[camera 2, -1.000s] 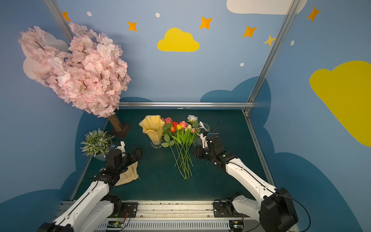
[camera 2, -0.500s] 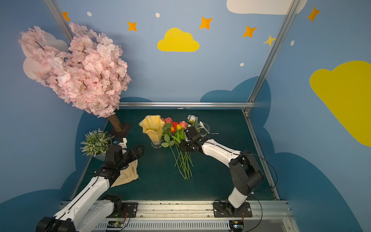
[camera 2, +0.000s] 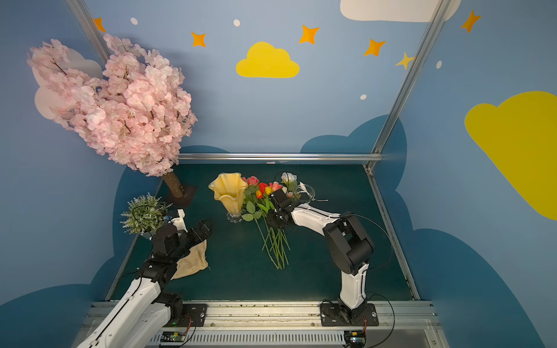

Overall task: Arrange the flowers in different vases according to their variety
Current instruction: Pick up the flower at the center of the board.

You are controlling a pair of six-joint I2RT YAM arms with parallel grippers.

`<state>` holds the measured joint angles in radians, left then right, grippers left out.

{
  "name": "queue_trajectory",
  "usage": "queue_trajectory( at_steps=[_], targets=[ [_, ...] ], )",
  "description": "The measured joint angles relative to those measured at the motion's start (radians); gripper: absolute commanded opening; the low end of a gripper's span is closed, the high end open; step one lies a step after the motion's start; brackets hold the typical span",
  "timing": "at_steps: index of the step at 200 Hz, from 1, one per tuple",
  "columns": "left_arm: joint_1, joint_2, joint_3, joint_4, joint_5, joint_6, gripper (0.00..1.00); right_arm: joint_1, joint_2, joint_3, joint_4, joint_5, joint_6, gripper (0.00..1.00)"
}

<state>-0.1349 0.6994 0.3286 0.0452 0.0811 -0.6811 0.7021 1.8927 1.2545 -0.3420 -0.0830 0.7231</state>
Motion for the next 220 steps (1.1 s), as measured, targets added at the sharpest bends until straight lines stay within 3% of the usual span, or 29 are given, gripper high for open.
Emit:
queue_trajectory(
  at_steps=[48,91,161,220],
  targets=[
    [0.000,-0.007,-0.004,0.000,0.000,0.000,1.00,0.000,0.029,0.035,-0.016,0.016,0.006,0.00],
    [0.000,-0.007,-0.006,0.001,0.002,0.000,1.00,0.005,-0.015,0.019,-0.017,0.032,-0.005,0.00],
    [-0.001,-0.008,-0.006,0.008,0.009,0.001,1.00,0.042,-0.491,-0.155,0.170,0.065,-0.167,0.00],
    [-0.006,-0.008,-0.024,0.031,0.013,0.007,1.00,0.031,-0.719,-0.288,0.425,0.246,-0.499,0.00]
  ],
)
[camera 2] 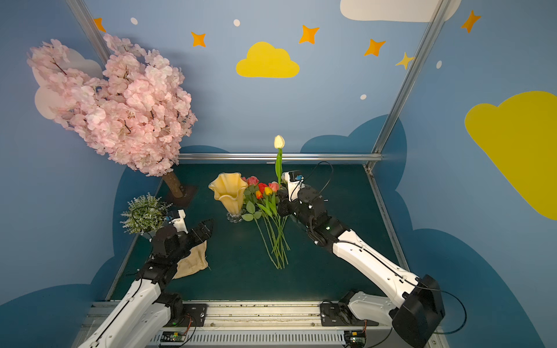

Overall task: Arrange the flowers in different vases according to their variety
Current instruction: Pick up the flower at the center of the board, then insert the flower into the vase.

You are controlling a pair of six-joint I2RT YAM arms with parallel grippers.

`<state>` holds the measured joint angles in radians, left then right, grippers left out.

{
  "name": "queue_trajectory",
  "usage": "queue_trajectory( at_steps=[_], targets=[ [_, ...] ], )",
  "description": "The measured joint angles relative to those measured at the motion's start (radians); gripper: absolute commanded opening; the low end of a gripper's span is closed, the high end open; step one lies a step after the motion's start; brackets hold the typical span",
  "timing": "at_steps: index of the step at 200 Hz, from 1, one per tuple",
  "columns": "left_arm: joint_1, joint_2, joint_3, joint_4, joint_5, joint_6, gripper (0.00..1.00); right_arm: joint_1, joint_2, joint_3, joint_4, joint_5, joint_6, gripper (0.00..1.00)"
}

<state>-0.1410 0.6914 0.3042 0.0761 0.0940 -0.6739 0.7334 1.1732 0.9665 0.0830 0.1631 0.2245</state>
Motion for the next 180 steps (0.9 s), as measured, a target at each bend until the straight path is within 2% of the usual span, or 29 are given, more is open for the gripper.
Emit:
queue_trajectory(
  at_steps=[36,74,128,180],
  targets=[
    [-0.003,-0.005,-0.007,0.007,0.000,0.008,1.00,-0.067,-0.007,-0.006,0.134,0.130,-0.182,0.00],
    [-0.004,-0.011,-0.008,0.018,0.000,0.014,1.00,-0.177,0.066,0.049,0.198,0.174,-0.257,0.00],
    [-0.004,-0.013,-0.015,0.030,-0.003,0.015,1.00,-0.224,0.199,0.087,0.251,0.158,-0.281,0.00],
    [-0.004,-0.026,-0.023,0.031,-0.016,0.014,1.00,-0.226,0.208,-0.029,0.281,0.142,-0.204,0.00]
  ],
)
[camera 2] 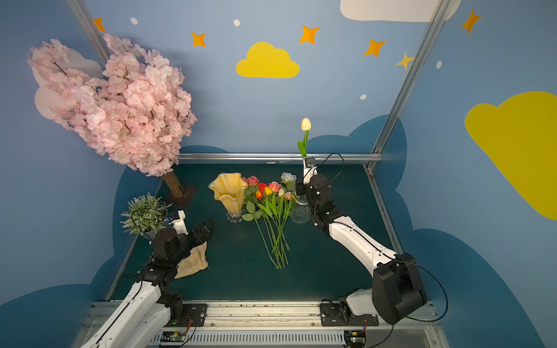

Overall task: Arrange the flowers in different vases according to their variety
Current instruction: Insert the flower into the vase, then pick up the flower at the center of the board.

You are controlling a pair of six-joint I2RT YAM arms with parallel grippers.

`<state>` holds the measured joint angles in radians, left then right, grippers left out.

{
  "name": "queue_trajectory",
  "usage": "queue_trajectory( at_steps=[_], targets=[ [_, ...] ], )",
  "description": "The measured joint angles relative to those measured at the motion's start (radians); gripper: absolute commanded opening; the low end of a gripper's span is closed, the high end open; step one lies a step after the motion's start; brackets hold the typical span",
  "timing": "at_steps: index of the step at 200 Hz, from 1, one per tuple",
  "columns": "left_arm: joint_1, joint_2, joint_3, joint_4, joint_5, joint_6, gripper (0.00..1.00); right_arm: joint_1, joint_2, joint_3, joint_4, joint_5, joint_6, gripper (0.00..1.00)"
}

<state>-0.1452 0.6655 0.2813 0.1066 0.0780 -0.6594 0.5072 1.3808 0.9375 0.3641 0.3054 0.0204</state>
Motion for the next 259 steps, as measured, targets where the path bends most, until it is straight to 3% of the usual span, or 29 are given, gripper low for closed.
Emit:
queue_trajectory(
  at_steps=[4,12,34,52,87,125,139,214,259],
  targets=[
    [0.000,0.000,0.000,0.000,0.000,0.000,1.00,0.000,0.000,-0.012,0.000,-0.001,0.005,0.00],
    [0.000,-0.003,-0.003,0.002,-0.003,0.000,1.00,0.000,0.000,-0.038,-0.002,-0.004,0.020,0.13],
    [0.000,-0.005,-0.011,0.004,-0.006,-0.003,1.00,0.000,-0.006,-0.089,-0.011,-0.019,0.044,0.33],
    [0.000,-0.005,-0.015,0.010,-0.007,-0.003,1.00,0.000,-0.037,-0.108,-0.046,-0.038,0.063,0.39],
    [-0.002,0.001,-0.018,0.016,-0.025,-0.016,1.00,0.000,-0.173,-0.099,-0.155,-0.075,0.105,0.64],
    [-0.002,0.022,-0.018,0.015,-0.029,-0.023,1.00,0.000,-0.309,-0.083,-0.297,-0.129,0.130,0.77],
    [-0.002,0.023,-0.018,0.016,-0.026,-0.024,1.00,0.000,-0.345,-0.085,-0.343,-0.149,0.133,0.90],
    [-0.003,0.018,-0.018,0.015,0.005,-0.034,1.00,0.000,-0.599,-0.221,-0.545,-0.217,0.179,0.95],
    [-0.009,0.002,-0.018,0.014,0.028,-0.049,1.00,0.000,-0.739,-0.386,-0.577,-0.252,0.245,0.96]
  ],
)
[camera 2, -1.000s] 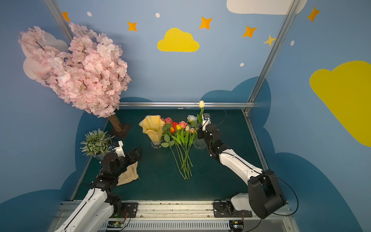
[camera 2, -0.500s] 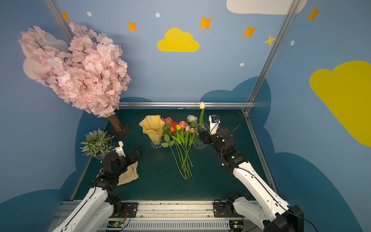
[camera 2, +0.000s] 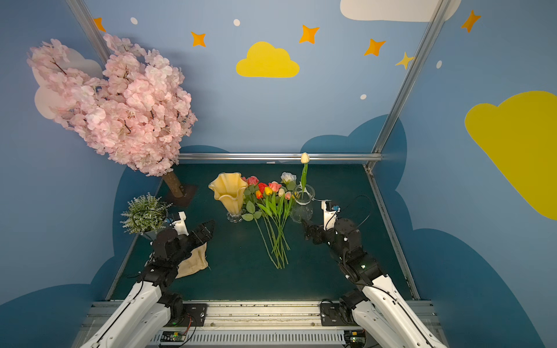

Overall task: Arrange the flowers in different vases according to their variety
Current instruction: Pick up the flower at the center of the board.

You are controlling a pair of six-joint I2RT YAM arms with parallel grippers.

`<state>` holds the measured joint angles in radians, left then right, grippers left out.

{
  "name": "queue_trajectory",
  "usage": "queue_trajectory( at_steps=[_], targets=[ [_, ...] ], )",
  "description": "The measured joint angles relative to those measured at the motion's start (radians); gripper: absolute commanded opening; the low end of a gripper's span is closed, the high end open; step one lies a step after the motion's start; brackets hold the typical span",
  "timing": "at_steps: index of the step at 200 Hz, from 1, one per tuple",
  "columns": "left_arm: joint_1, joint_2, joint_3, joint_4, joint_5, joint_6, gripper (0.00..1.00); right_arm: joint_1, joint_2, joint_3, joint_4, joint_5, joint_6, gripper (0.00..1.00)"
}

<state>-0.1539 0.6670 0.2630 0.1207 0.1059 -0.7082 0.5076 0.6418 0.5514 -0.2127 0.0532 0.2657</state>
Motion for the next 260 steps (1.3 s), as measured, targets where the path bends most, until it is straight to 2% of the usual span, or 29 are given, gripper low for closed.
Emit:
queue_trajectory(
  at_steps=[28,49,110,154,206,260],
  targets=[
    [-0.021,-0.015,-0.014,0.000,0.010,-0.021,1.00,0.000,-0.074,-0.086,-0.005,-0.005,0.020,0.97],
    [-0.089,-0.017,-0.024,-0.010,-0.009,-0.044,0.96,0.000,-0.130,-0.117,-0.002,0.019,0.030,0.97],
    [-0.460,0.058,-0.013,-0.102,-0.186,-0.158,0.78,0.000,-0.284,-0.268,0.017,0.089,0.038,0.97],
    [-0.672,0.322,0.111,-0.131,-0.314,-0.263,0.73,0.000,-0.296,-0.277,0.024,0.113,0.046,0.97],
    [-0.750,0.692,0.368,-0.107,-0.380,-0.302,0.61,0.000,-0.296,-0.277,0.029,0.125,0.050,0.97],
    [-0.756,0.925,0.537,-0.151,-0.476,-0.332,0.56,0.000,-0.297,-0.277,0.029,0.127,0.052,0.97]
  ],
)
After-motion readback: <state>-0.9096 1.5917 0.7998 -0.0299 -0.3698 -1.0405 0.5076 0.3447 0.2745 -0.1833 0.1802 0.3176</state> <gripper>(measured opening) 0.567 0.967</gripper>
